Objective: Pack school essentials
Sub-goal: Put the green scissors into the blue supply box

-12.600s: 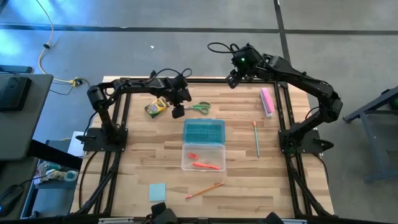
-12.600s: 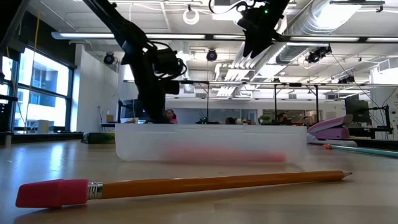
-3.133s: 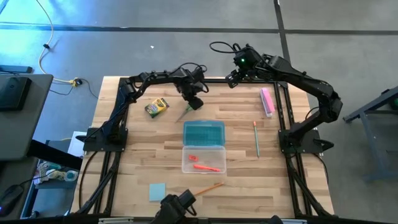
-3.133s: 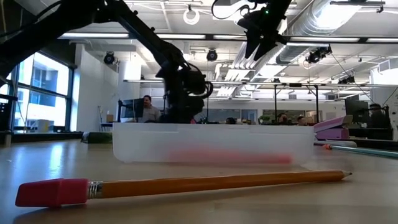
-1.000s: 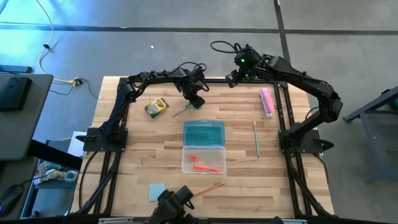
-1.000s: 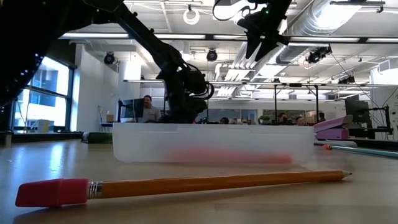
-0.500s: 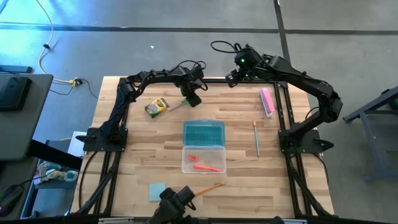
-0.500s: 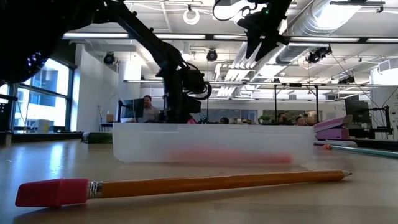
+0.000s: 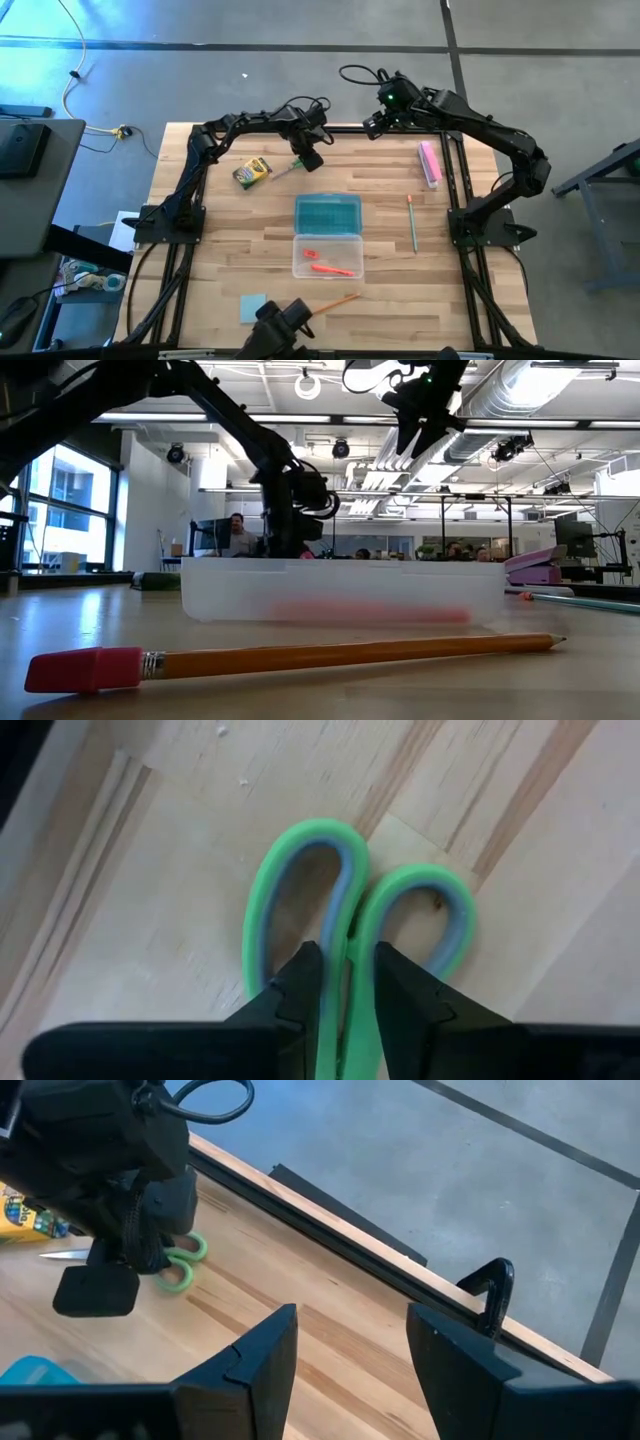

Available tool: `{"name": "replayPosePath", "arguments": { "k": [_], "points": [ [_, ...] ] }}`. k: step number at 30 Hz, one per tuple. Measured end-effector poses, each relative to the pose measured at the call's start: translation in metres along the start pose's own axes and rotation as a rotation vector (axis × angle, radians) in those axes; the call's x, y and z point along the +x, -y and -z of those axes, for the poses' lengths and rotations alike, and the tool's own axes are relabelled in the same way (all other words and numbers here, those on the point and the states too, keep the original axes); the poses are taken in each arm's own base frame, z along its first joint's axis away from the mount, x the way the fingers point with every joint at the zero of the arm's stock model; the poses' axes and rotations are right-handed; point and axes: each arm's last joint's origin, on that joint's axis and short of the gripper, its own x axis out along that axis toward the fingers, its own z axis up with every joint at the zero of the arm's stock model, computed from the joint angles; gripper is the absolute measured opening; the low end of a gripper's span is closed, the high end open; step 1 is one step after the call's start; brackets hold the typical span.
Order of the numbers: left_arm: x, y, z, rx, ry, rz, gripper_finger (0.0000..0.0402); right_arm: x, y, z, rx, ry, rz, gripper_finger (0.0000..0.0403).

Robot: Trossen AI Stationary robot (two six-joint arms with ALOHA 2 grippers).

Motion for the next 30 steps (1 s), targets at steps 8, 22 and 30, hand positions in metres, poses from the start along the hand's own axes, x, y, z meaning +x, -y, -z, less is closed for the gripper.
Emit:
{"name": "replayPosePath", "arguments": {
  "k": [8,22,30],
  "points": [
    [-0.024,0.002,0.002,0.002,0.034,0.008,0.0028,0.000,0.001,0.000,0.002,0.000,0.003,0.0181],
    [-0.034,0.011,0.003,0.050,0.044,0.166,0.0001,0.004,0.017,-0.005,0.043,-0.002,0.032,0.0181],
    [-0.036,0.010,0.003,0.067,0.049,0.170,0.0001,0.006,0.019,-0.006,0.037,-0.021,-0.017,0.0181]
  ]
}}
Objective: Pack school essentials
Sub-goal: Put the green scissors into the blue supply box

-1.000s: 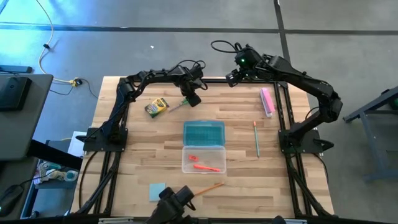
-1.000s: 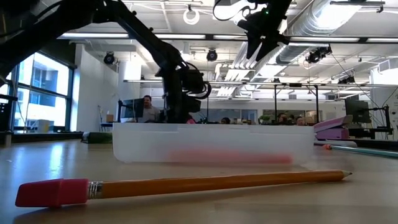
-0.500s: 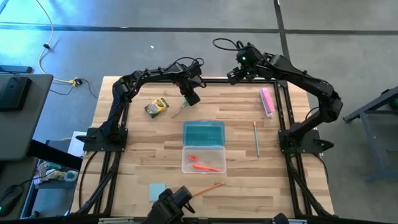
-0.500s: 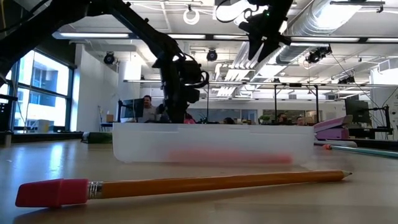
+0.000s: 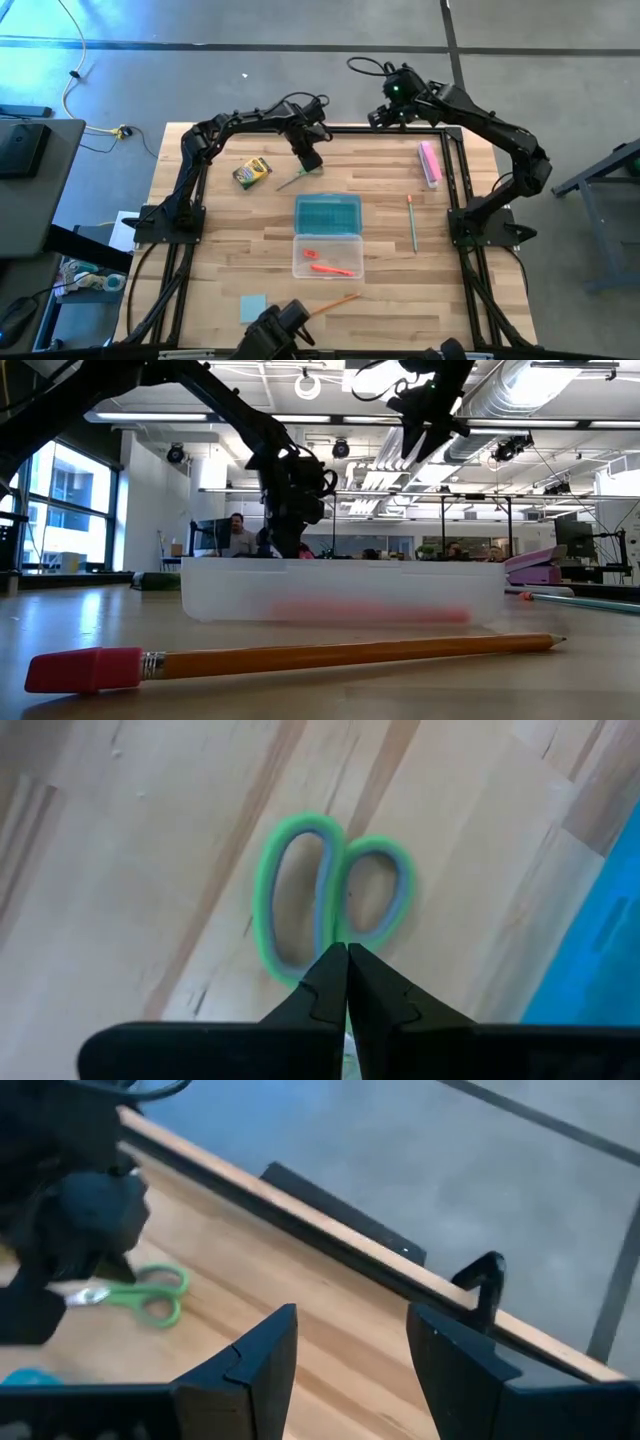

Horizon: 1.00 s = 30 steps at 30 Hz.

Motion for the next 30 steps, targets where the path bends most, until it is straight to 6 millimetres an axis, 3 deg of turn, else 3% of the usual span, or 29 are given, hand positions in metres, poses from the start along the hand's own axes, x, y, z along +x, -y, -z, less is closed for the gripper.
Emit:
{"name": "replayPosePath", "arguments": {
  "k": [5,11,15,21,25,30],
  "points": [
    [-0.020,-0.003,-0.009,-0.004,0.017,-0.032,0.0000,0.000,-0.002,0.001,-0.036,-0.021,-0.072,0.0181],
    [-0.065,-0.009,-0.010,0.013,-0.073,-0.201,0.0000,0.000,-0.005,-0.001,-0.024,-0.021,-0.142,0.0181],
    [-0.089,-0.015,0.001,-0.033,-0.095,-0.181,0.0000,-0.001,-0.006,-0.004,-0.020,0.003,-0.176,0.0181],
    [-0.123,-0.012,0.024,-0.089,0.024,-0.122,0.0000,-0.001,-0.007,-0.007,-0.028,0.034,-0.185,0.0181],
    [-0.130,-0.001,0.040,-0.121,0.136,-0.113,0.0000,0.010,-0.010,-0.010,-0.038,0.019,-0.242,0.0181],
    [-0.109,0.016,0.065,-0.162,0.241,-0.005,0.0000,0.042,-0.012,-0.011,-0.028,-0.064,-0.303,0.0181]
  ]
}}
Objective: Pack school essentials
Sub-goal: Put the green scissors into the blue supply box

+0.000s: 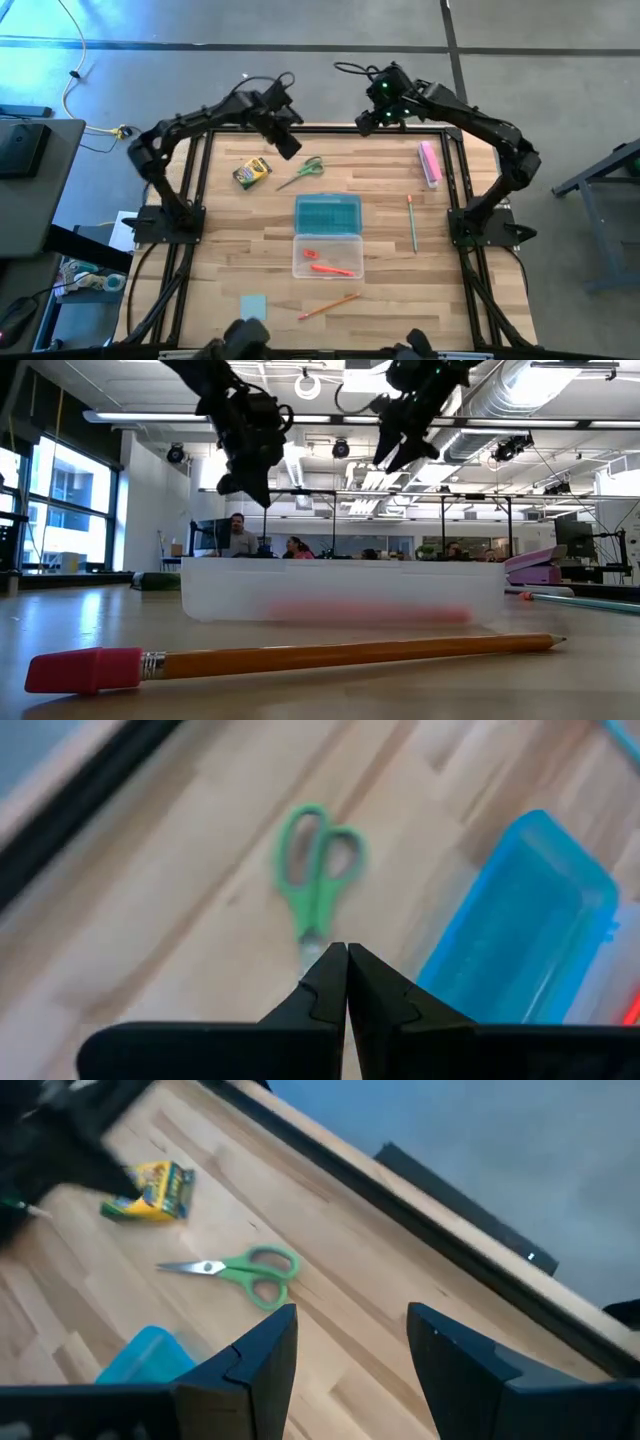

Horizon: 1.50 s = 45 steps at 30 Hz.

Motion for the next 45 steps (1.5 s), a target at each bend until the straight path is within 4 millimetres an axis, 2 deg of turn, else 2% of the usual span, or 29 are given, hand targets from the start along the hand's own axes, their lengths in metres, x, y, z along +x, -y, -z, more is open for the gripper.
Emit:
{"name": "replayPosePath", "arguments": {
  "k": [4,9,19,26,33,41,45],
  "points": [
    [0.017,0.010,0.025,-0.002,0.048,0.030,0.0000,0.025,0.002,-0.002,0.006,-0.038,-0.041,0.0181],
    [0.031,0.016,0.047,0.003,0.056,0.048,0.0000,0.056,-0.002,-0.007,0.015,-0.039,-0.159,0.0181],
    [0.059,0.013,0.086,-0.055,-0.077,0.035,0.0000,0.122,-0.014,-0.004,0.012,-0.021,-0.216,0.0189],
    [0.068,0.009,0.093,-0.058,-0.047,0.028,0.0000,0.158,-0.010,0.006,0.127,-0.107,-0.294,0.0220],
    [0.075,0.006,0.094,-0.072,-0.079,0.023,0.0000,0.191,-0.004,0.019,0.236,-0.202,-0.340,0.0224],
    [0.096,0.003,0.098,-0.085,-0.136,-0.007,0.0000,0.209,-0.002,0.026,0.296,-0.232,-0.330,0.0224],
    [0.099,0.001,0.099,-0.105,-0.143,-0.033,0.0000,0.218,0.000,0.029,0.341,-0.237,-0.324,0.0224]
  ]
}}
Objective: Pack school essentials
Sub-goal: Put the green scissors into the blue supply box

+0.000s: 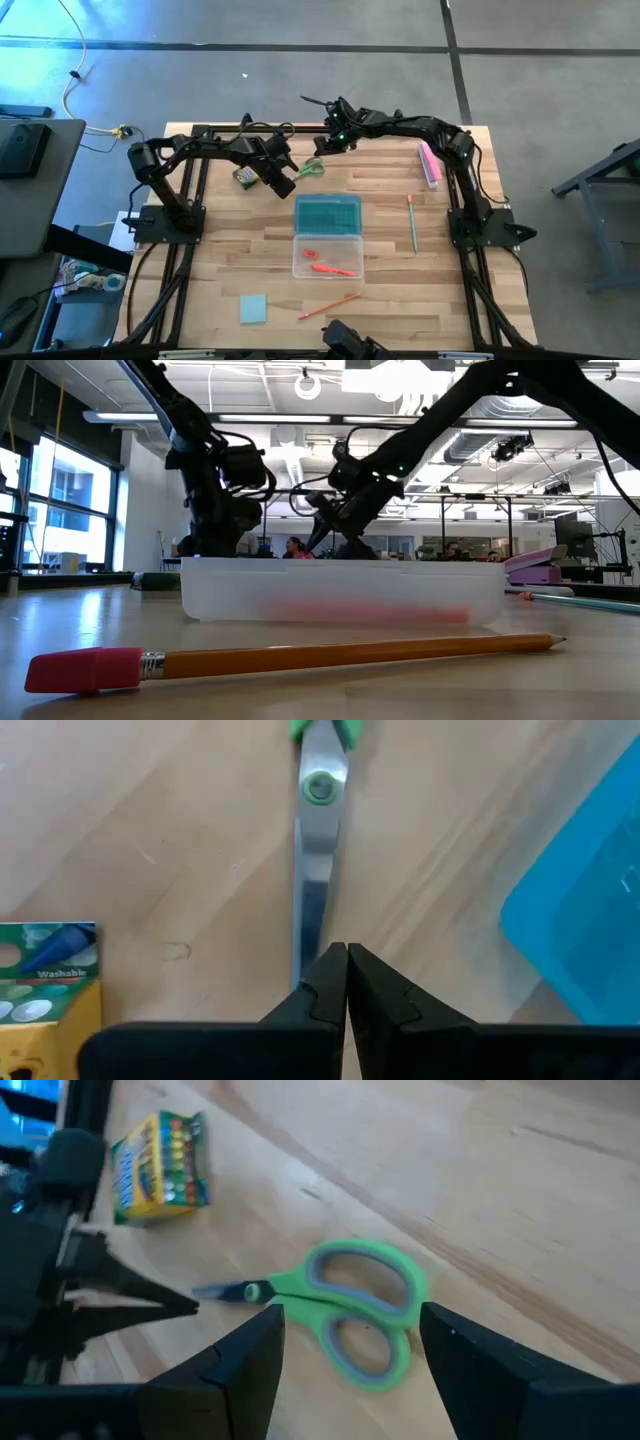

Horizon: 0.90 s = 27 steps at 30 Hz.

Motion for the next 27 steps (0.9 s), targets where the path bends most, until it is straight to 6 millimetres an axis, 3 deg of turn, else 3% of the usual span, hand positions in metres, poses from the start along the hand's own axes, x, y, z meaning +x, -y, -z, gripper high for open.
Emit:
{"name": "replayPosePath", "arguments": {
  "k": [16,27],
  "points": [
    [0.000,0.000,-0.002,0.000,0.023,-0.010,0.0000,0.022,0.015,0.003,0.136,-0.005,0.037,0.0224],
    [0.000,0.001,-0.005,0.006,0.049,-0.004,0.0000,0.025,0.014,0.004,0.181,0.021,0.062,0.0224]
  ]
}}
